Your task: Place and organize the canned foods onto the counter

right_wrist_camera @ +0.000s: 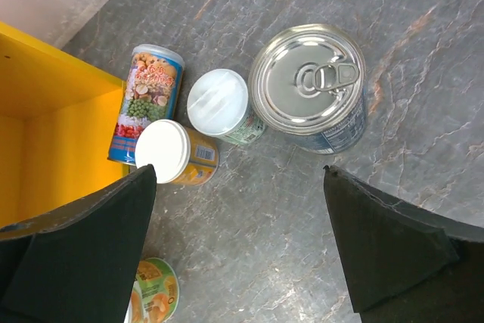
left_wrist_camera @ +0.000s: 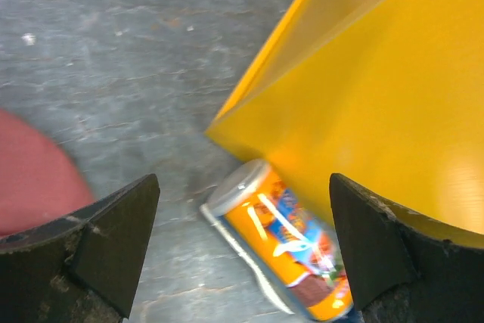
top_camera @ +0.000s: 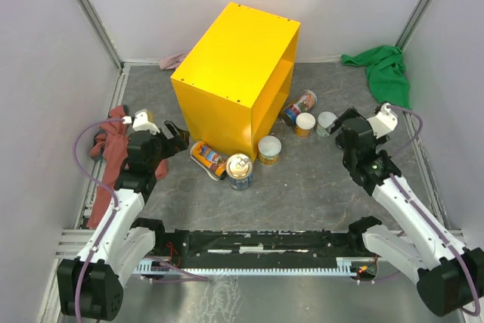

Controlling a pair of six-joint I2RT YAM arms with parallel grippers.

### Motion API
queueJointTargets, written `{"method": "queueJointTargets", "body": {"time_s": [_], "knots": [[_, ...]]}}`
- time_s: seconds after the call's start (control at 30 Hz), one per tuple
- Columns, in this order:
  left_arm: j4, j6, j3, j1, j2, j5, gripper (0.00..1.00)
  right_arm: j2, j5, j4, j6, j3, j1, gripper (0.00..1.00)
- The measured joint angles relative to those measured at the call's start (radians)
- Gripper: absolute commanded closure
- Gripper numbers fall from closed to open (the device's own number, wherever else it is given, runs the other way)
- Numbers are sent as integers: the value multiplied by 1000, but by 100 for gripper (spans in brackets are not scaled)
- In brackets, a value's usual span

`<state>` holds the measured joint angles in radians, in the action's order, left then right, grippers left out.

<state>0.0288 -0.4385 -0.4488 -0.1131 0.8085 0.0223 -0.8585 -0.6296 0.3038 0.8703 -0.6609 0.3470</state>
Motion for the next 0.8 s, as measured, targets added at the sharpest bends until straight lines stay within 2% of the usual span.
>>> {"method": "queueJointTargets", "body": {"time_s": [0.2, 0.4, 0.63, 0.8], "knots": [[5, -184, -53, 27, 12, -170, 1, -103, -129, 120, -31, -124, 96, 0], [31, -379, -51, 26, 2, -281, 1, -125, -234, 242, -34, -186, 180, 0], [74, -575, 13, 19, -76, -282, 1, -125, -299, 362, 3, -203, 231, 0], [118, -659, 43, 10, -79, -241, 1, -145, -317, 432, 52, -228, 253, 0]]}}
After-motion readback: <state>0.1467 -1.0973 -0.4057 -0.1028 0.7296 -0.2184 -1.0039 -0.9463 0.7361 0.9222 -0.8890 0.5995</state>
